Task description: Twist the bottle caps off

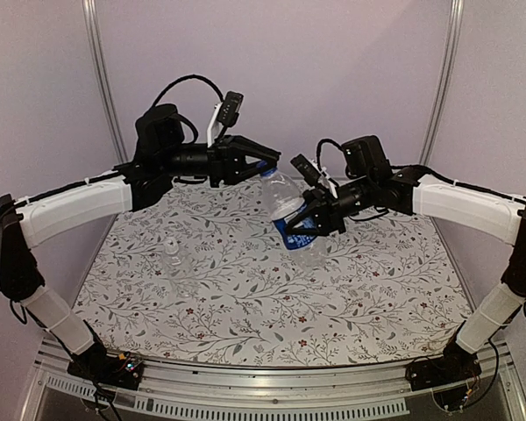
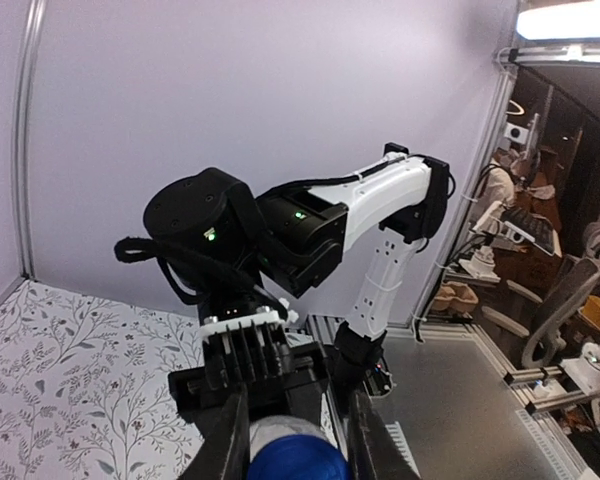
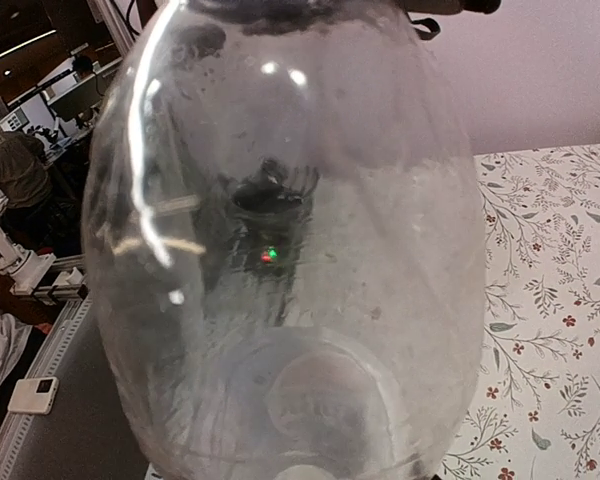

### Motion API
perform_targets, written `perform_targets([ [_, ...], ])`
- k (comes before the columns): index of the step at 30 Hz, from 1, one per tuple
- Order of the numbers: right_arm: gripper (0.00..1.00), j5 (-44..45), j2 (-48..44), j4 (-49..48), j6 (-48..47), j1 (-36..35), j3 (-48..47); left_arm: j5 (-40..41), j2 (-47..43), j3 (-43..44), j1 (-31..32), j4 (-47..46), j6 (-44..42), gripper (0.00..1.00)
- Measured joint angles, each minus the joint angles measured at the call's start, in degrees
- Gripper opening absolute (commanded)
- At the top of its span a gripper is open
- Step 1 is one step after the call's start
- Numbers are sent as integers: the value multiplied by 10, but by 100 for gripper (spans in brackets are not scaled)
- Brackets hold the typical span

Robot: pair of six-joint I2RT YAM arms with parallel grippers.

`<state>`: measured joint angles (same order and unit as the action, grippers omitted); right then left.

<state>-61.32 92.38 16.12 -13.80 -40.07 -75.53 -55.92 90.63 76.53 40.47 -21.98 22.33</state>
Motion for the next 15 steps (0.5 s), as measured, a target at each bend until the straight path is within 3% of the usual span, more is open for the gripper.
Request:
perform_targets([
  [4,30,69,-7,-6,3,0,-2,92,-23,-8,6,44,0,6],
  [9,30,147,-14,-27,3,0,-3,306,-59,-12,51,115,16,1],
  [15,30,207,-14,-26,5,0,-3,531,-66,2,107,179,50,8],
])
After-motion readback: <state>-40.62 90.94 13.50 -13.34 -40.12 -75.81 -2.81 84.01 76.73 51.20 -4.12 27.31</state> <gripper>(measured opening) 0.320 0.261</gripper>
